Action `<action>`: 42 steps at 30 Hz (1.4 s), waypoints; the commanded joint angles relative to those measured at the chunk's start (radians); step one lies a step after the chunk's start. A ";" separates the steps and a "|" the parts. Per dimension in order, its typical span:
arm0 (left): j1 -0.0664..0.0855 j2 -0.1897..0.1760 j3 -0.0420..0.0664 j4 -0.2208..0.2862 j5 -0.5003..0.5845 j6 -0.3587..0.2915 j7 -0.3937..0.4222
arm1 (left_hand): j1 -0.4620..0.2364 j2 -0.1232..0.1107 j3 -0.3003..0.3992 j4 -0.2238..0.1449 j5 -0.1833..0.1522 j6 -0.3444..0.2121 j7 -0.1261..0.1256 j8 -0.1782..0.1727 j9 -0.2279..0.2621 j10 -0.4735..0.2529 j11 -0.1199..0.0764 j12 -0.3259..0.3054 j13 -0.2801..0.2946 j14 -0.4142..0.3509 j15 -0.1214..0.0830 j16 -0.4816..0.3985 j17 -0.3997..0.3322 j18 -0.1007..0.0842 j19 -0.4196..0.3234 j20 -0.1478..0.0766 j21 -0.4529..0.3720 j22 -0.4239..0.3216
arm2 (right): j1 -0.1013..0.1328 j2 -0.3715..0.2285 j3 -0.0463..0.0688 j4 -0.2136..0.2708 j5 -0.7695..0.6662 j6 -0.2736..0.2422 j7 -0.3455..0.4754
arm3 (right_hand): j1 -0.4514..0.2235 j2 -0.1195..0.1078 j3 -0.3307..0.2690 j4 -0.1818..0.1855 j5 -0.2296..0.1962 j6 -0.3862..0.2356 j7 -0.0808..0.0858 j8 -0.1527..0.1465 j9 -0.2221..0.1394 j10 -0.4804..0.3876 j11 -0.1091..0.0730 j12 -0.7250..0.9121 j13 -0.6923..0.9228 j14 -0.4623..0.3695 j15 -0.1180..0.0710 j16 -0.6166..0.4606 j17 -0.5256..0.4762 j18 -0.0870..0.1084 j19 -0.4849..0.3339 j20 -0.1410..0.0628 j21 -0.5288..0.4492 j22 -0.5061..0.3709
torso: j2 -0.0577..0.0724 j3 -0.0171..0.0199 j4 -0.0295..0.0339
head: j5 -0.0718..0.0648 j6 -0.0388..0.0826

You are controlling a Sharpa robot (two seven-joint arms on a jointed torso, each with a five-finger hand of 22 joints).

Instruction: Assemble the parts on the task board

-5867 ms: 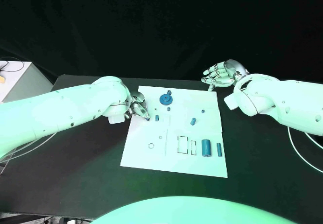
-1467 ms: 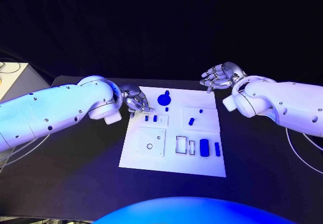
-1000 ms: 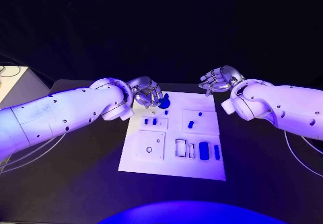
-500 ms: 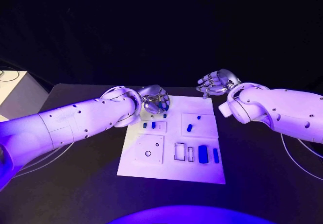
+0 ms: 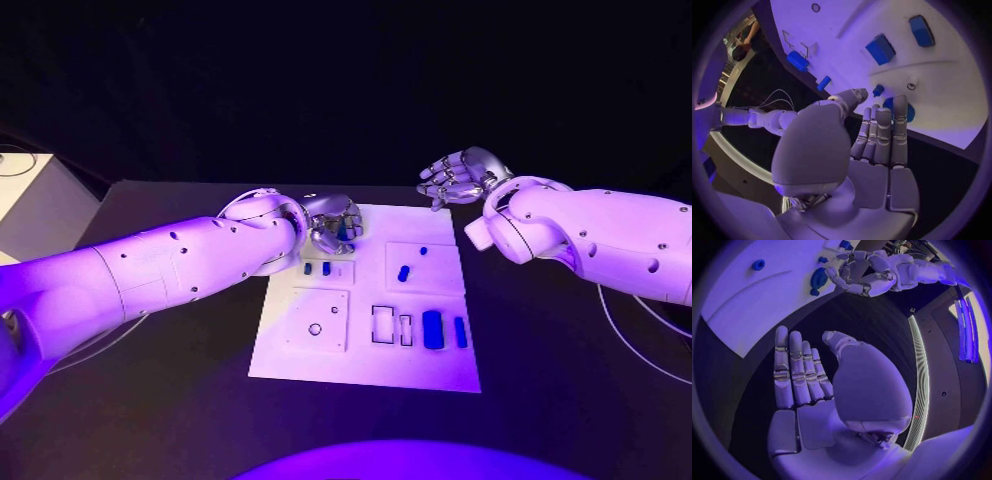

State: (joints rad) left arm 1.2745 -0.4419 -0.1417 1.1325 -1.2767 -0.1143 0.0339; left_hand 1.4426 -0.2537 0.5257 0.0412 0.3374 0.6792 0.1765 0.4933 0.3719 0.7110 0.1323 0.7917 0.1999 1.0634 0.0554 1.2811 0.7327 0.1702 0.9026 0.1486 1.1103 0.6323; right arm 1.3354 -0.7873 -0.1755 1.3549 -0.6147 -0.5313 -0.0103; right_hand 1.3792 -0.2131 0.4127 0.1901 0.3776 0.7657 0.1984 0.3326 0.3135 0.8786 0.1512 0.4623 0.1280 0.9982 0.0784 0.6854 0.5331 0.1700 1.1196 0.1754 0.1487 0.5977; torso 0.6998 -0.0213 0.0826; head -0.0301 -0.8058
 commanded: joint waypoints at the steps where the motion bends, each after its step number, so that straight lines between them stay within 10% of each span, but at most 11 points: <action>1: -0.001 0.006 0.000 0.000 -0.049 0.043 -0.038 | -0.015 -0.003 -0.008 -0.001 -0.007 0.006 -0.001 -0.005 -0.004 -0.013 0.001 -0.004 -0.002 0.002 0.005 0.006 -0.004 0.015 0.003 0.004 0.003 -0.003 | 0.000 0.000 0.000 0.003 -0.005 0.000 0.013 | 0.002 -0.002 0.007 0.001 0.004 0.003 0.022 0.001 -0.002 0.003 0.002 -0.003 -0.001 -0.006 0.003 -0.005 -0.001 0.008 -0.004 0.000 -0.003 -0.001 | -0.001 -0.0007 0.0003 | -0.002 -0.002; 34: -0.017 0.053 0.001 -0.043 -0.089 0.078 -0.084 | -0.004 0.036 0.029 -0.014 -0.005 0.057 -0.001 -0.032 -0.045 -0.001 -0.002 0.016 -0.010 0.050 0.003 0.067 0.046 0.016 0.022 0.004 0.026 0.005 | 0.001 0.001 0.000 0.011 -0.005 0.007 0.007 | -0.002 -0.001 0.007 0.003 0.004 0.003 0.024 0.001 -0.002 0.004 0.003 -0.004 -0.003 -0.005 0.004 -0.007 -0.003 0.007 -0.004 0.001 -0.005 -0.003 | -0.001 -0.0019 0.0028 | -0.010 -0.013; 42: -0.018 0.056 0.001 -0.047 -0.084 0.108 -0.082 | -0.017 0.058 0.049 -0.017 -0.007 0.149 -0.009 -0.033 -0.052 0.078 -0.024 0.013 -0.025 0.115 -0.017 0.108 0.101 0.016 0.036 -0.008 0.049 0.015 | 0.001 0.002 0.000 0.011 -0.005 0.010 0.007 | -0.002 -0.001 0.007 0.003 0.004 0.003 0.024 0.001 -0.002 0.004 0.003 -0.004 -0.003 -0.005 0.004 -0.007 -0.003 0.007 -0.004 0.001 -0.005 -0.003 | -0.001 -0.0023 0.0024 | -0.009 -0.016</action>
State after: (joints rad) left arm 1.2602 -0.3881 -0.1392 1.0855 -1.3655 -0.0444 -0.0511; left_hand 1.4277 -0.2037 0.5689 0.0262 0.3336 0.8237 0.1678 0.4645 0.3208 0.7821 0.1084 0.8084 0.1761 1.1712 0.0372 1.3845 0.8307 0.1797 0.9347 0.1413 1.1569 0.6465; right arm 1.3361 -0.7864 -0.1755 1.3646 -0.6149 -0.5310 -0.0116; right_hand 1.3792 -0.2132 0.4155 0.1931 0.3776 0.7657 0.1984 0.3325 0.3126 0.8786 0.1513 0.4624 0.1254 0.9983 0.0784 0.6815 0.5312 0.1700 1.1196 0.1754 0.1488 0.5955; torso 0.6986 -0.0228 0.0850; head -0.0396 -0.8204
